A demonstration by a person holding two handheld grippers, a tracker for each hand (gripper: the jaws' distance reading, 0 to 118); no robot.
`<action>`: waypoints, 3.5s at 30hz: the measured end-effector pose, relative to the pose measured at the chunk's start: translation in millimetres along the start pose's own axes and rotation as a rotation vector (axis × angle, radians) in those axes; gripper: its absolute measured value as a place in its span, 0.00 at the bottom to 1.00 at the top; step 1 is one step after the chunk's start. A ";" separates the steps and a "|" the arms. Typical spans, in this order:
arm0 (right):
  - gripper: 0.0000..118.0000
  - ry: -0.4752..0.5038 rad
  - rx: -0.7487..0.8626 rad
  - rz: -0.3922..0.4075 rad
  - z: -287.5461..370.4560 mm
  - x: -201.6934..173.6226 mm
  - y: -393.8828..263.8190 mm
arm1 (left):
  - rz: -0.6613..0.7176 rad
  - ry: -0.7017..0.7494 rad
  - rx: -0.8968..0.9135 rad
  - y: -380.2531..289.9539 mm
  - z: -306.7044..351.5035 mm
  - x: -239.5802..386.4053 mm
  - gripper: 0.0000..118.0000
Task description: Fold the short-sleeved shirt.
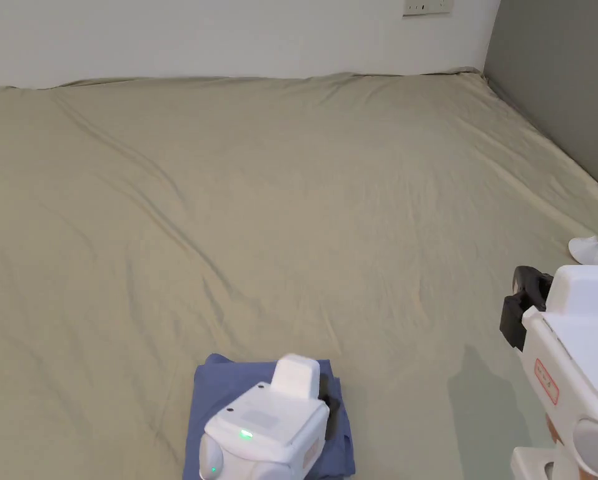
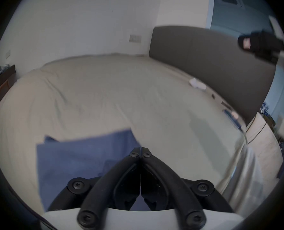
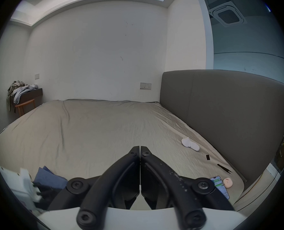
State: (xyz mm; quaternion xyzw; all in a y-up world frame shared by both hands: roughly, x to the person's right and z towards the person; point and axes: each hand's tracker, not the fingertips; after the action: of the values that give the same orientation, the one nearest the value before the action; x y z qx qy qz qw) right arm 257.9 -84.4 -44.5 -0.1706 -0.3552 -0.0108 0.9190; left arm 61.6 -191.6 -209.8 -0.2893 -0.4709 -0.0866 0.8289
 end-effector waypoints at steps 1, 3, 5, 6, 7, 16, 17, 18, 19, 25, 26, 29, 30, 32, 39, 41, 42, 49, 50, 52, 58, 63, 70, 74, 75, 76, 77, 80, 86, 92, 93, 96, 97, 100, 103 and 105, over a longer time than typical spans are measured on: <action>0.02 0.005 0.007 0.003 2.2 -2.1 2.7 | -0.020 0.007 0.034 11.8 11.2 -1.0 0.00; 0.02 0.015 0.025 0.006 8.0 -6.5 8.3 | -0.061 0.029 0.103 37.8 36.4 -5.7 0.00; 0.02 0.023 0.043 0.008 13.3 -10.6 13.9 | -0.073 0.064 0.165 60.9 59.8 -13.4 0.00; 0.02 0.027 0.053 0.009 15.9 -12.9 16.5 | -0.075 0.092 0.189 72.2 70.9 -18.1 0.00; 0.02 0.031 0.062 0.010 18.4 -15.4 19.5 | -0.071 0.111 0.224 82.6 82.6 -24.3 0.00; 0.02 0.054 0.161 0.013 34.4 -37.5 39.0 | -0.117 0.380 0.475 118.9 155.2 -85.8 0.00; 0.02 0.058 0.165 0.013 35.1 -39.5 40.7 | -0.113 0.394 0.485 118.9 159.8 -93.1 0.00; 0.02 0.063 0.172 0.014 35.7 -42.1 42.0 | -0.103 0.418 0.497 117.9 164.0 -100.8 0.00; 0.02 0.067 0.176 0.015 36.3 -44.7 43.0 | -0.085 0.443 0.498 117.1 168.0 -108.5 0.00; 0.02 0.093 0.194 0.028 39.7 -57.7 45.4 | -0.025 0.518 0.501 103.9 180.7 -140.1 0.00; 0.02 0.096 0.195 0.029 39.9 -59.1 45.2 | -0.015 0.524 0.501 102.3 182.0 -142.9 0.00; 0.02 0.101 0.195 0.032 40.2 -62.4 45.0 | 0.017 0.524 0.508 98.3 185.4 -149.5 0.00; 0.02 0.103 0.194 0.032 39.7 -63.1 44.8 | 0.017 0.524 0.505 97.1 186.1 -150.9 0.00; 0.02 0.109 0.190 0.035 39.2 -64.7 44.7 | 0.017 0.526 0.505 96.5 186.0 -150.7 0.00; 0.02 0.182 0.071 0.025 25.1 -81.5 26.1 | 0.019 0.513 0.500 94.3 185.2 -149.9 0.00; 0.02 0.217 0.013 0.018 15.9 -92.3 10.4 | 0.029 0.504 0.498 92.9 184.2 -150.3 0.00; 0.02 0.232 -0.022 0.022 10.7 -99.8 -0.3 | 0.031 0.502 0.497 91.9 183.3 -150.7 0.00; 0.02 0.355 -0.277 0.069 -22.5 -155.6 -76.6 | 0.030 0.492 0.470 83.1 180.2 -153.2 0.00; 0.02 0.362 -0.312 0.081 -26.7 -161.7 -86.5 | 0.030 0.491 0.465 81.8 179.3 -153.6 0.00; 0.02 0.367 -0.385 0.095 -37.1 -172.9 -107.1 | 0.035 0.482 0.449 77.4 177.3 -155.2 0.00; 0.02 0.335 -0.566 0.100 -54.7 -185.3 -158.9 | 0.052 0.451 0.389 63.9 166.3 -157.8 0.00; 0.02 0.335 -0.536 0.075 -57.4 -184.2 -155.0 | 0.145 0.364 0.252 52.2 145.2 -164.1 0.00; 0.02 0.358 -0.544 0.053 -55.6 -178.8 -151.6 | 0.447 0.072 -0.118 20.3 78.0 -191.4 0.57; 0.02 0.361 -0.545 0.059 -54.6 -178.8 -150.4 | 0.494 0.012 -0.264 -2.5 37.8 -195.5 0.99; 0.02 0.363 -0.544 0.059 -54.3 -178.6 -150.3 | 0.493 0.011 -0.287 -6.9 28.8 -196.8 0.99; 0.02 0.364 -0.543 0.057 -54.2 -178.4 -150.5 | 0.504 0.007 -0.311 -12.6 20.2 -196.3 0.99; 0.02 0.365 -0.542 0.056 -53.9 -178.1 -150.7 | 0.519 0.000 -0.344 -16.4 12.7 -197.5 0.99; 0.02 0.366 -0.543 0.057 -55.3 -177.5 -151.3 | 0.561 -0.045 -0.407 -28.8 -4.9 -199.7 0.93; 0.02 0.371 -0.541 0.054 -56.7 -176.5 -153.1 | 0.675 -0.106 -0.393 -39.2 -13.1 -196.6 0.36; 0.02 0.395 -0.512 0.042 -52.0 -172.4 -134.9 | 0.684 -0.109 -0.362 -35.7 -1.2 -194.9 0.17; 0.02 0.399 -0.467 0.021 -49.5 -170.6 -125.5 | 0.668 -0.114 -0.349 -31.2 3.4 -196.7 0.17; 0.02 0.394 -0.398 0.032 -49.7 -170.7 -93.0 | 0.626 -0.117 -0.341 -14.5 18.2 -213.7 0.17; 0.02 0.395 -0.373 0.040 -50.6 -171.7 -81.8 | 0.580 -0.072 -0.327 -8.1 25.6 -222.0 0.16; 0.02 0.385 -0.285 0.070 -52.8 -177.6 -52.1 | 0.491 0.043 -0.301 5.2 49.5 -261.0 0.16; 0.02 0.390 -0.239 0.082 -55.3 -187.4 -28.1 | 0.480 0.143 -0.284 11.1 74.3 -316.2 0.16; 0.02 0.392 -0.213 0.087 -56.9 -196.0 -15.2 | 0.460 0.233 -0.275 11.9 89.0 -354.8 0.16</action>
State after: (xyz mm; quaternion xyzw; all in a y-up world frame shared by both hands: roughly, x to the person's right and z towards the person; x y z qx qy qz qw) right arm 146.2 -136.9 -207.8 -0.2764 -0.1591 -0.0415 0.9469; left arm -190.5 -177.7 -474.7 -0.4861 -0.2784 0.0081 0.8283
